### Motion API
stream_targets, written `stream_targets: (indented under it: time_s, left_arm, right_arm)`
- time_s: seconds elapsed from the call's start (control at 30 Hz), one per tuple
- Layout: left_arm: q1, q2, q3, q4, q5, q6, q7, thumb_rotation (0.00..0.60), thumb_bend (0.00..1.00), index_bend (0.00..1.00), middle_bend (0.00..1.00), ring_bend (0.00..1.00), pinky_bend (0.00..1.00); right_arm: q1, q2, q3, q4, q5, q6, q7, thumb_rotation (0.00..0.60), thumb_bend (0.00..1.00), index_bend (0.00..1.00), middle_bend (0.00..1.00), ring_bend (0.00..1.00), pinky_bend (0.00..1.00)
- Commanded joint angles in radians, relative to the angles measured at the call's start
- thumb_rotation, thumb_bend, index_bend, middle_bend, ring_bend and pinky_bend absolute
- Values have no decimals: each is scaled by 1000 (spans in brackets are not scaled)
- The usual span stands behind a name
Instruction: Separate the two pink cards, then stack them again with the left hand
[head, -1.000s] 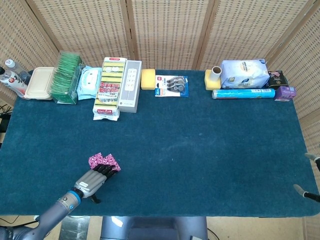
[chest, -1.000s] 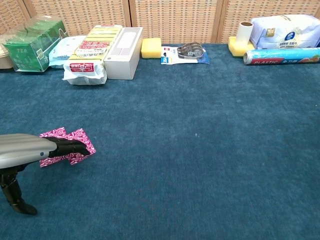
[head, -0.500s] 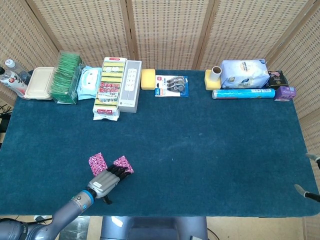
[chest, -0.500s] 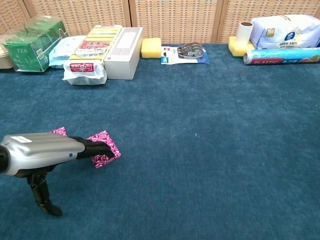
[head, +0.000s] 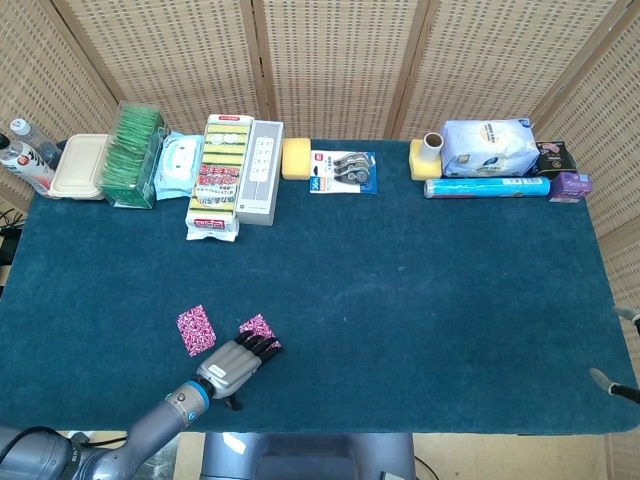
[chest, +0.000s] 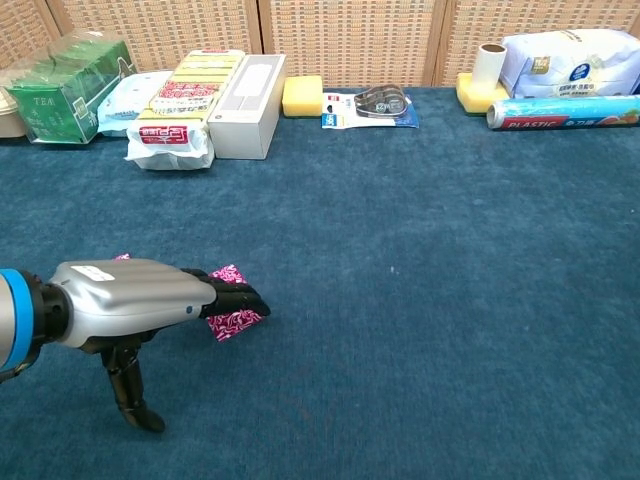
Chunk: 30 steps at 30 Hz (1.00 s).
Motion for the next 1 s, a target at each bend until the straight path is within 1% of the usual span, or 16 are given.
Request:
stream_targets:
  time_s: [0.03, 0.17, 0.23, 0.47, 0.6, 0.8, 1.0]
  left_arm:
    - [-7, 12, 3, -26, 13, 28, 6, 600, 113, 0, 0, 0, 0]
    - [12, 72, 23, -56, 61, 65, -23, 600, 113, 0, 0, 0, 0]
    - [30, 120, 39, -65, 93, 80, -51, 600, 113, 0, 0, 0, 0]
    - [76, 248, 96, -64, 177, 69, -145, 600, 112, 0, 0, 0, 0]
    - [108, 299, 123, -43, 231, 53, -214, 600, 113, 0, 0, 0, 0]
    - [155, 330, 166, 13, 325, 3, -322, 600, 112, 0, 0, 0, 0]
    - [175, 328, 169, 73, 370, -53, -408, 600, 113, 0, 0, 0, 0]
  right_arm:
    - [0, 0, 0, 0, 0, 1, -1, 600, 0, 205, 24, 0, 0]
    - [0, -1, -1, -1, -2, 0, -3, 600, 0, 205, 24, 0, 0]
    - [-1, -1, -1, -2, -3, 2, -2, 600, 0, 204, 24, 0, 0]
    - [-1, 1, -2, -6, -7, 4, -3, 600, 0, 204, 24, 0, 0]
    - [-1, 0, -4, -10, -11, 3, -9, 600, 0, 205, 24, 0, 0]
    - [-3, -1, -4, -12, -11, 8, -13, 600, 0, 205, 24, 0, 0]
    - [0, 1, -4, -16, -11, 3, -15, 600, 0, 205, 24, 0, 0]
